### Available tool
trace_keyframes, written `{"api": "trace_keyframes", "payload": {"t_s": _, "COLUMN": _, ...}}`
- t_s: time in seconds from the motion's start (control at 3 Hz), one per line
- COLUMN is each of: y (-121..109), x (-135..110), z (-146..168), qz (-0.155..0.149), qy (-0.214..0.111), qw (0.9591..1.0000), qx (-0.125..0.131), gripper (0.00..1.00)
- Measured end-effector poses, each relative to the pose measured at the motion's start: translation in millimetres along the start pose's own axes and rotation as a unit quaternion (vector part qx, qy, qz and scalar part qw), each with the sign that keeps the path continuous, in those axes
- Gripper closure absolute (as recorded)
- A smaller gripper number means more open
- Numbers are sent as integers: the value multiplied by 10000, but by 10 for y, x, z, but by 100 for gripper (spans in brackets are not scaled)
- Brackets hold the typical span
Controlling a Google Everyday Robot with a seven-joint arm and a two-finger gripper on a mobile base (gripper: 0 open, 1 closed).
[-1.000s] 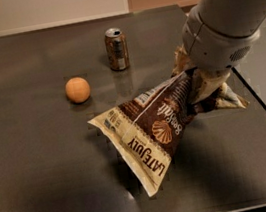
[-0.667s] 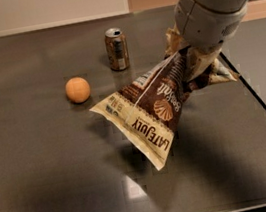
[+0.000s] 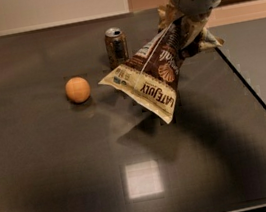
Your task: Move brown chip bag near orange can
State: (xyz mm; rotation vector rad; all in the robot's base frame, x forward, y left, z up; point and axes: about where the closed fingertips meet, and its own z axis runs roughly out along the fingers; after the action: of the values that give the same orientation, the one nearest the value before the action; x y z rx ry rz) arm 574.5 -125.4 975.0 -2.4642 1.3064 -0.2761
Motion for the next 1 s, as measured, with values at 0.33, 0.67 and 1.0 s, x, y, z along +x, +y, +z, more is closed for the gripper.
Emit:
{"api": "trace_keyframes", "payload": {"t_s": 0.33, "y": -190, "x": 254, "z": 207, "qz": -16, "qy": -105, "qw": 9999, "qx": 24, "gripper": 100}}
{"api": "trace_keyframes", "payload": {"t_s": 0.67, "y": -270, "x": 396, "z": 450, "qz": 5, "qy": -230, "qw": 9997, "qx": -9, "gripper": 100}}
{"api": "trace_keyframes", "payload": {"t_s": 1.0, "y": -326, "x": 418, "z": 667, "qz": 23, "qy": -327, "qw": 9995, "qx": -14, "gripper": 82}}
